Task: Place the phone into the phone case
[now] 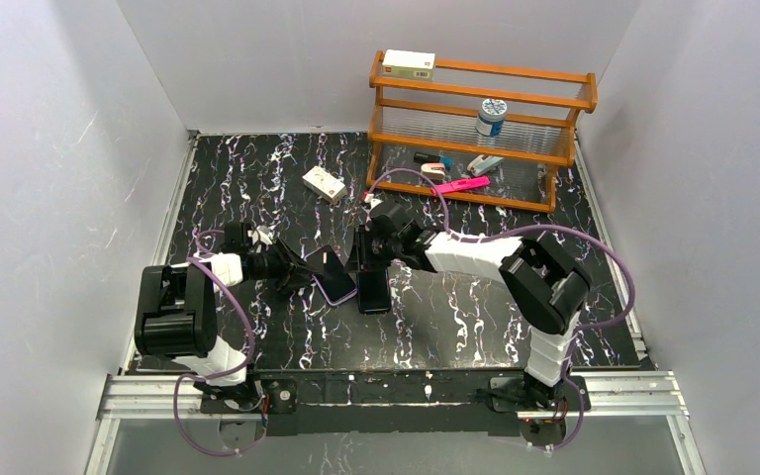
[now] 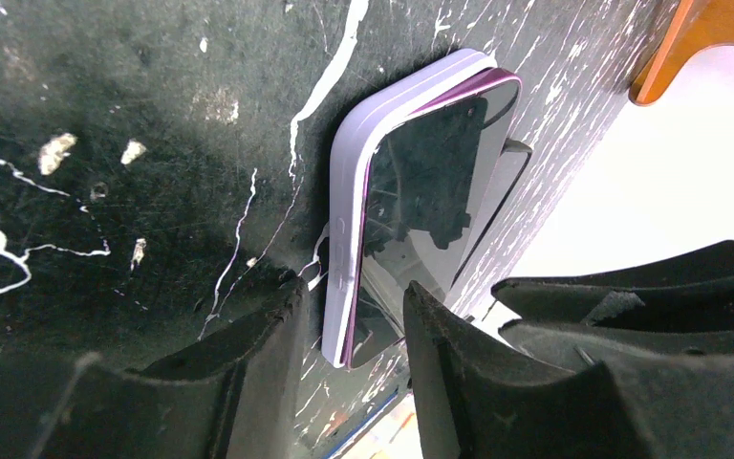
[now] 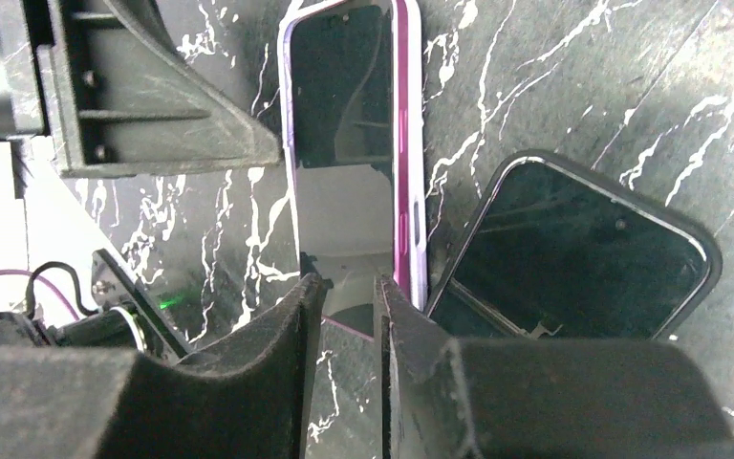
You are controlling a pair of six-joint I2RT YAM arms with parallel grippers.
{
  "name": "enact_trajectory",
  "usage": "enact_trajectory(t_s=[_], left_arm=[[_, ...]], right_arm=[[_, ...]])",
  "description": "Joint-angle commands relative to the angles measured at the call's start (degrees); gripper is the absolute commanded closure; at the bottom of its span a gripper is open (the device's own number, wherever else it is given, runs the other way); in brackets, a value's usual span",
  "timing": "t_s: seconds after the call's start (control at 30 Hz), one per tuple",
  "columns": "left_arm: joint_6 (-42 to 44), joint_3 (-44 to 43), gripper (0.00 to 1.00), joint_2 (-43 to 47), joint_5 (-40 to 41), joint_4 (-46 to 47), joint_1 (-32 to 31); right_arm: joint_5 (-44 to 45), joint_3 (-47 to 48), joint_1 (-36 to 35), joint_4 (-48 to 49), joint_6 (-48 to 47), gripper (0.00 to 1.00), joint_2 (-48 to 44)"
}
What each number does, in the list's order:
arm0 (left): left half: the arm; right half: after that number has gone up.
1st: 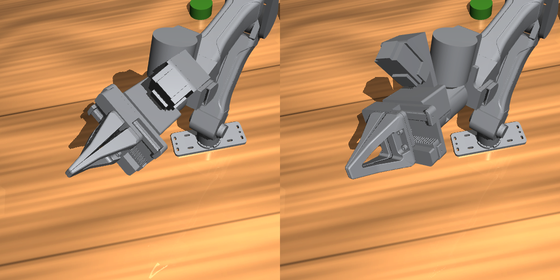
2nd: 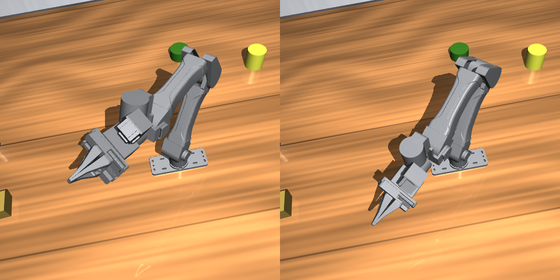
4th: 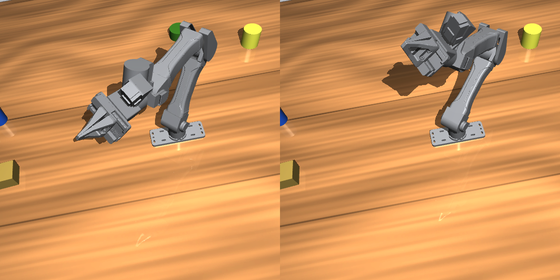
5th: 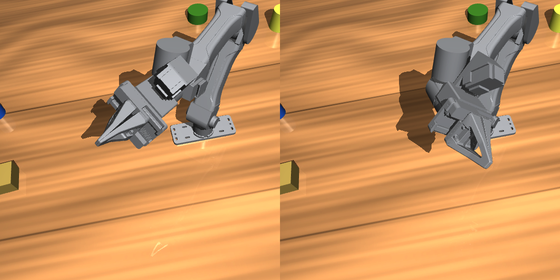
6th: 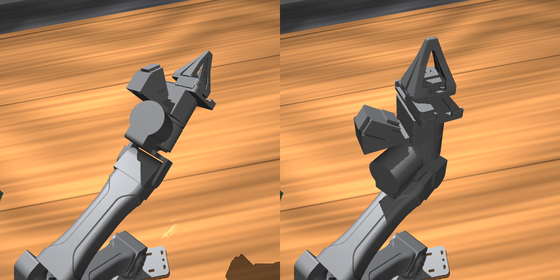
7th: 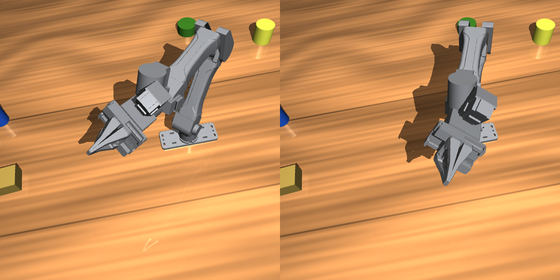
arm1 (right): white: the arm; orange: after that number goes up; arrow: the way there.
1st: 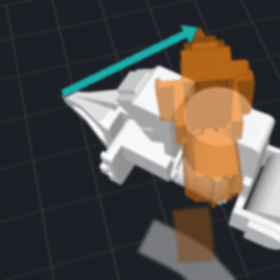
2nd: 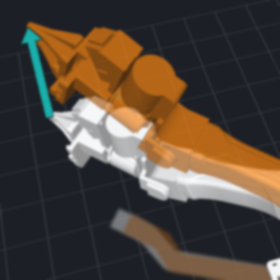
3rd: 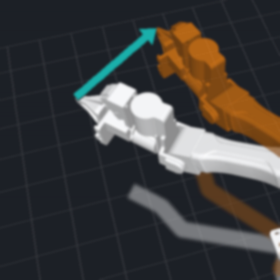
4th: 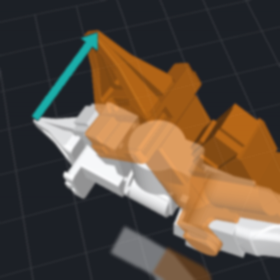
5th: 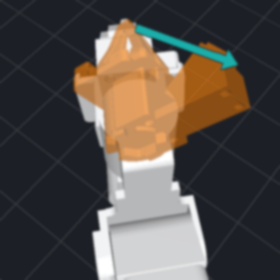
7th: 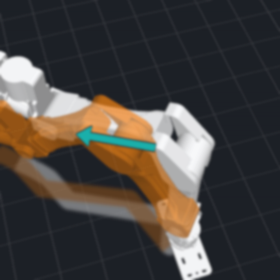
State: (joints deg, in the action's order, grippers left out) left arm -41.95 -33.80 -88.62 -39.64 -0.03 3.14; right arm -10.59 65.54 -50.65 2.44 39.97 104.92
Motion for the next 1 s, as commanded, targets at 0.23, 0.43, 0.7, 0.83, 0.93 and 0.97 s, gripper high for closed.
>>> enact_trajectory(t_s=[0.23,0.43,0.7,0.83,0.93,0.97], left_arm=[[2.4,-0.8,0.63,-1.4,1.0,-3.2,-0.3],[2.5,-0.7,0.66,-1.9,0.5,-2.9,-0.3],[2.0,-1.4,0.67,-2.6,0.1,-2.5,-0.6],[2.1,-1.3,0.68,-1.8,0.0,-2.5,-0.7],[3.2,-1.3,0.7,-0.2,3.0,-4.0,-0.9],[3.8,-1.4,0.7,0.4,4.0,-4.9,-1.0]], right_arm=[[-2.3,6.2,0.3,-0.8,-3.3,0.7,7.5],[-5.0,6.8,0.3,0.3,-3.2,0.79,9.3],[-5.6,7.1,0.3,0.7,-2.9,0.83,10.0],[-8.0,7.0,0.2,2.0,-1.8,0.94,11.2],[-9.6,7.1,-0.5,3.5,-0.8,0.99,12.4],[-10.1,7.3,-0.9,3.8,-0.5,0.99,12.7]])
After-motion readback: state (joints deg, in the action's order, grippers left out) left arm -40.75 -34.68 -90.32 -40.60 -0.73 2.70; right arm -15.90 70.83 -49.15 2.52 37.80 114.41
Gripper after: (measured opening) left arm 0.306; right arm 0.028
